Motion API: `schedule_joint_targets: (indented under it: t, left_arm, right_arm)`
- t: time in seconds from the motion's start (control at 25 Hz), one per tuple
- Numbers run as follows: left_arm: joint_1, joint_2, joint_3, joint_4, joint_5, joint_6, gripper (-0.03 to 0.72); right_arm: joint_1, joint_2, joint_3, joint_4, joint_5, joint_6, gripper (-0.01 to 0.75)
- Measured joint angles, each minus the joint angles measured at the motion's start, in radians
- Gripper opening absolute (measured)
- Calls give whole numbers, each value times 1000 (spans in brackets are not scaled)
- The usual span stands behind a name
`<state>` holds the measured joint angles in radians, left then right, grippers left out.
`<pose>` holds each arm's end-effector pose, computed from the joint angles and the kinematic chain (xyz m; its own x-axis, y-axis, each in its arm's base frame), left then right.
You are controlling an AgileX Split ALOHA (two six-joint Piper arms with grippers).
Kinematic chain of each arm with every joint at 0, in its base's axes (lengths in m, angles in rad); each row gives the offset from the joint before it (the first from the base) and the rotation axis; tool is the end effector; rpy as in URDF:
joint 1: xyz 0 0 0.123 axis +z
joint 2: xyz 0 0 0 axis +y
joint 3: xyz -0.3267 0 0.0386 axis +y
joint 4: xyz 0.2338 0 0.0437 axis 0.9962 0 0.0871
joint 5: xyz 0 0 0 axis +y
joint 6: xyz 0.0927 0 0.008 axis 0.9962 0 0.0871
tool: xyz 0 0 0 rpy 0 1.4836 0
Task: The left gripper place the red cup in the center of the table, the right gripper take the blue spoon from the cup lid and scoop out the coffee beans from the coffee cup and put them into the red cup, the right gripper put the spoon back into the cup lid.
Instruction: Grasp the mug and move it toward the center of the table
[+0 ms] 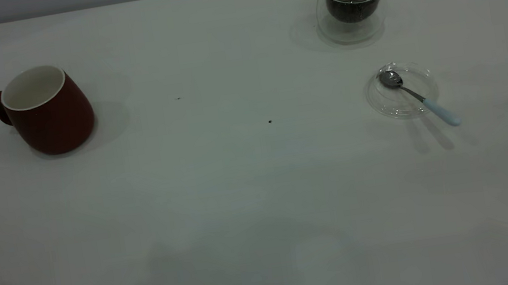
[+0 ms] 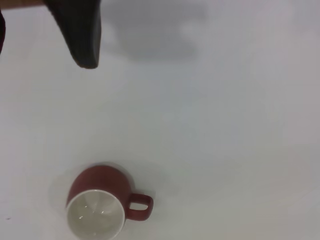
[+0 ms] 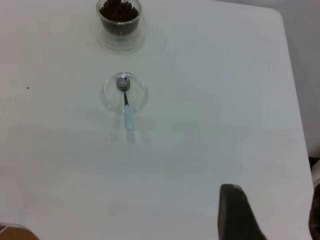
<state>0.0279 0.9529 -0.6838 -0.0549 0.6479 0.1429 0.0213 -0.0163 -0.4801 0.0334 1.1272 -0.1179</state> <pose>0.1420 0.0009 0.3230 -0.7340 0.0784 -0.6747 0.0674 0.9968 0.0425 -0.0630 0.0015 0.2579 -0.5093 -0.1142 -0.8530 -0.1003 0.9923 -0.0730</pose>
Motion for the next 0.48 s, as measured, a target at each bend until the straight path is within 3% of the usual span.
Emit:
schedule_joint_targets:
  t: [0.28,0.48]
  left_arm:
    - [0,477,-267,13,-70,-18,396]
    - [5,707,-428,202,-34,32,391]
  right_arm:
    - [0,0,0,0,0,0,391]
    - [0,0,0,0,0,0,391]
